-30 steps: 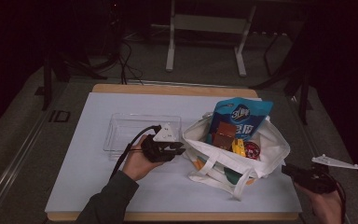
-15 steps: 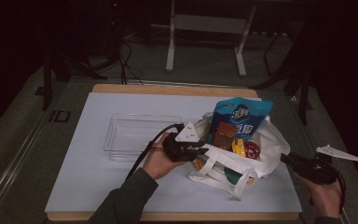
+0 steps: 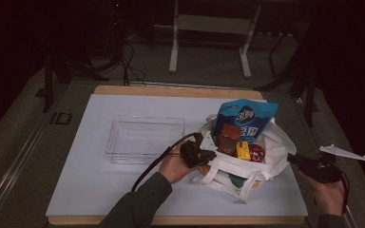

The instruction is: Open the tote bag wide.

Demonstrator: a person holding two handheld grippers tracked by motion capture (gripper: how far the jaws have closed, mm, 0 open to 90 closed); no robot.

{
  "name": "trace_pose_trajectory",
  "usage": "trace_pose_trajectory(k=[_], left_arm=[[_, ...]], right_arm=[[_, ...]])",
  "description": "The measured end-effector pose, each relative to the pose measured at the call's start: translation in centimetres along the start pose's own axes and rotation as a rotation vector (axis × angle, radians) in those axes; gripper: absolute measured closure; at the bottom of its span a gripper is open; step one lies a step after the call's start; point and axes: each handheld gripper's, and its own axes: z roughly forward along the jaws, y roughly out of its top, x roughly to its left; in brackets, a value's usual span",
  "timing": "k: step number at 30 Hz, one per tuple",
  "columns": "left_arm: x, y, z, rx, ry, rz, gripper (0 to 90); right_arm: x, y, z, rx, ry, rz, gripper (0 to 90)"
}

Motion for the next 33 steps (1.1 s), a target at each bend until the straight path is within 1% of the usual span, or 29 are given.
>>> trace_pose_trajectory(k=[2, 3, 4, 5, 6, 7, 8, 10, 11, 12, 15, 18, 22, 28, 31, 33], left_arm=[[0.0, -0.1, 0.2, 0.006, 0.002, -0.006, 88.9], [0.0, -0.3, 0.5, 0.018, 0.005, -0.006, 88.9], [0.0, -0.6, 1.0, 0.041, 0.008, -0.006, 89.2], [-0.1, -0.7, 1.2, 0.052, 0.01, -0.007, 89.4], [-0.1, -0.7, 1.2, 0.052, 0.01, -0.007, 89.5], [-0.1, -0.9, 1.5, 0.064, 0.017, -0.005, 89.5], [0.0, -1.0, 1.7, 0.078, 0.019, -0.007, 89.5], [0.1, -1.1, 2.3, 0.095, 0.027, -0.017, 89.5], [0.2, -1.2, 2.6, 0.101, 0.026, -0.033, 89.5], [0.3, -1.2, 2.7, 0.101, 0.024, -0.04, 89.5], [0.4, -1.3, 2.5, 0.094, 0.019, -0.052, 88.3], [0.6, -1.3, 1.5, 0.062, 0.002, -0.051, 82.6], [0.8, -1.2, -0.3, 0.028, 0.003, -0.039, 76.9], [1.2, -1.2, -2.8, -0.021, 0.029, -0.042, 72.7], [1.5, -1.1, -4.1, -0.07, 0.026, -0.042, 72.3], [1.7, -0.9, -4.9, -0.09, 0.052, -0.035, 71.2]], right_arm=[[0.0, -0.3, 0.5, 0.025, -0.017, -0.01, 81.6], [0.0, -0.3, 0.5, 0.025, -0.017, -0.01, 81.6], [-0.1, -0.6, 0.9, 0.037, -0.023, -0.001, 84.3], [-0.2, -0.7, 1.1, 0.04, -0.027, 0.001, 85.1], [-0.3, -0.8, 1.2, 0.042, -0.031, 0.004, 85.4], [-0.3, -0.8, 1.2, 0.042, -0.031, 0.004, 85.4], [-0.5, -0.9, 1.6, 0.049, -0.04, 0.008, 85.7], [-0.5, -0.9, 1.8, 0.055, -0.046, 0.005, 85.8], [-0.5, -0.9, 2.0, 0.063, -0.053, 0.004, 86.0], [-0.5, -0.9, 2.4, 0.08, -0.062, 0.004, 86.1], [-0.6, -0.9, 2.8, 0.096, -0.072, -0.005, 85.5], [-0.5, -0.6, 2.5, 0.087, -0.069, -0.018, 80.5], [-0.3, -0.1, 1.7, 0.058, -0.071, -0.038, 70.3], [0.0, 0.7, 1.3, 0.027, -0.078, -0.058, 63.6], [0.2, 1.2, 1.4, 0.014, -0.058, -0.073, 61.4], [0.4, 1.5, 1.5, 0.017, -0.061, -0.089, 61.0]])
